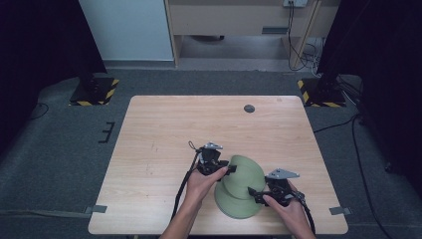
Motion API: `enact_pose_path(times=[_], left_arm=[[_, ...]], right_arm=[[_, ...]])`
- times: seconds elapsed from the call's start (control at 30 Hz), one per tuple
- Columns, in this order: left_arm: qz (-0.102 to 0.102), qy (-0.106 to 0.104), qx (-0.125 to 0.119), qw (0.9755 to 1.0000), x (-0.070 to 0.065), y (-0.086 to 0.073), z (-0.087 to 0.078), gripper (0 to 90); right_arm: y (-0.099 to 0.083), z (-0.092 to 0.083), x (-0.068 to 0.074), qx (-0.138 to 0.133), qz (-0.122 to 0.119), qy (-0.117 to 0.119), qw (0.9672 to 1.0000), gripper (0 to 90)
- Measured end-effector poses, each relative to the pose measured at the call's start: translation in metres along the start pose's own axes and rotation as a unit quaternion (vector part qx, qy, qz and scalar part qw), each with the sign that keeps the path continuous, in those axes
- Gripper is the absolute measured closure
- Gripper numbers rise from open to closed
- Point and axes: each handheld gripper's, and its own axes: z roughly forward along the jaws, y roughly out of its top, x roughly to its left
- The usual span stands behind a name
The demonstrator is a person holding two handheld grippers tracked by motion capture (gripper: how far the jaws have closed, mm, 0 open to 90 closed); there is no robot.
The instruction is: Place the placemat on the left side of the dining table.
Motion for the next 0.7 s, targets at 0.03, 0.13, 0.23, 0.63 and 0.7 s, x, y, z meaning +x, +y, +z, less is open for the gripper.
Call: enact_pose_path(times=[0.03,0.13,0.23,0.63,0.7], left_arm=[[0.007,0.006,0.003,1.0,-0.002,0.001,0.001,58.7],[0.003,-0.002,0.007,1.0,-0.001,0.001,0.004,66.3],[0.01,0.001,0.027,0.9996,-0.002,0.0,0.009,67.5],[0.029,0.043,0.012,0.9986,-0.004,-0.001,0.012,81.0],[0.034,0.046,0.009,0.9983,-0.004,-0.001,0.012,82.9]], right_arm=[[0.0,0.0,0.0,0.0,0.0,0.0,1.0,15.1],[0.0,0.0,0.0,0.0,0.001,0.0,1.0,14.9],[0.0,0.001,0.0,-0.001,0.001,0.0,1.0,14.6],[0.001,0.001,0.0,-0.007,0.0,-0.006,1.0,13.2],[0.001,0.001,0.0,-0.008,0.0,-0.008,0.9999,12.4]])
